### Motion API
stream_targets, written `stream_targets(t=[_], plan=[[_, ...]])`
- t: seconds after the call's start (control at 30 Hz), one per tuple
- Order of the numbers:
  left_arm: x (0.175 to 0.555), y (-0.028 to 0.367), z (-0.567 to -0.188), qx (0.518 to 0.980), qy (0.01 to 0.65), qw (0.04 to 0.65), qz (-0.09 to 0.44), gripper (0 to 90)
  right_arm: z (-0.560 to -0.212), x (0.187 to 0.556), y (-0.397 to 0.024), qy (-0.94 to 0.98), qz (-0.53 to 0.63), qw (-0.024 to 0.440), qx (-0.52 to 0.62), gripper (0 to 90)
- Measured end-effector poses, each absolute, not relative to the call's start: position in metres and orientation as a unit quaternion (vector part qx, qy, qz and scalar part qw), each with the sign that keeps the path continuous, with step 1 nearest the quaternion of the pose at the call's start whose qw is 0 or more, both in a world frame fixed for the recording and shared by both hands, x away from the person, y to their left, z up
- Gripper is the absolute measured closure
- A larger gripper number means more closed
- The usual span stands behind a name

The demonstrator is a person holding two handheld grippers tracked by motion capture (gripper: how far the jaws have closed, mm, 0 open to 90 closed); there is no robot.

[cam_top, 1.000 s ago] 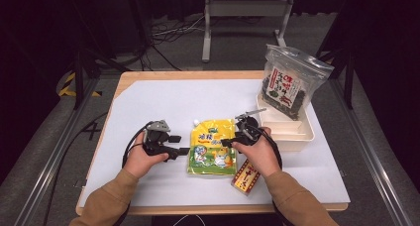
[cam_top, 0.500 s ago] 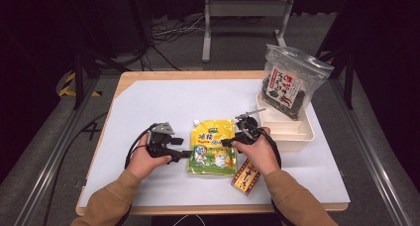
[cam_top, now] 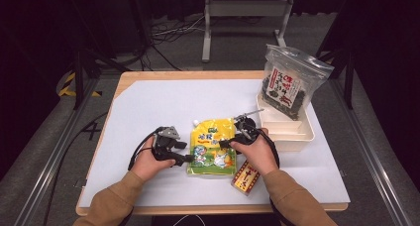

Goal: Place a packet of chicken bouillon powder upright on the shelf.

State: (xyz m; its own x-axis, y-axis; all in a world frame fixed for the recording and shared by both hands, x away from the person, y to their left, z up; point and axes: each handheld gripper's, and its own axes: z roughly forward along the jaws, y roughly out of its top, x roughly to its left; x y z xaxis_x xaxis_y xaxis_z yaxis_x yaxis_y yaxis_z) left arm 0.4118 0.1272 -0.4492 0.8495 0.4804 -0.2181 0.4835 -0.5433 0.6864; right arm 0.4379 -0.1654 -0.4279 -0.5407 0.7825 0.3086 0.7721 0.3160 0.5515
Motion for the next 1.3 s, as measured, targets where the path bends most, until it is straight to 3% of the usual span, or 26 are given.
stream_targets(t=[0.3, 0.63, 1.0, 1.3], plan=[[0.412, 0.128, -0.451, 0.878, 0.267, 0.396, 0.005, 38.3, -0.424, 0.437, -0.162, 0.823, 0.326, -0.015, 0.466, 50.1], [0.414, 0.131, -0.452, 0.871, 0.276, 0.406, -0.006, 39.2, -0.421, 0.436, -0.156, 0.833, 0.310, -0.043, 0.456, 84.0], [0.414, 0.137, -0.447, 0.865, 0.289, 0.410, -0.002, 37.9, -0.416, 0.428, -0.154, 0.829, 0.328, -0.022, 0.453, 87.0], [0.412, 0.148, -0.433, 0.846, 0.297, 0.442, 0.019, 36.9, -0.392, 0.417, -0.147, 0.832, 0.358, 0.030, 0.423, 87.4]])
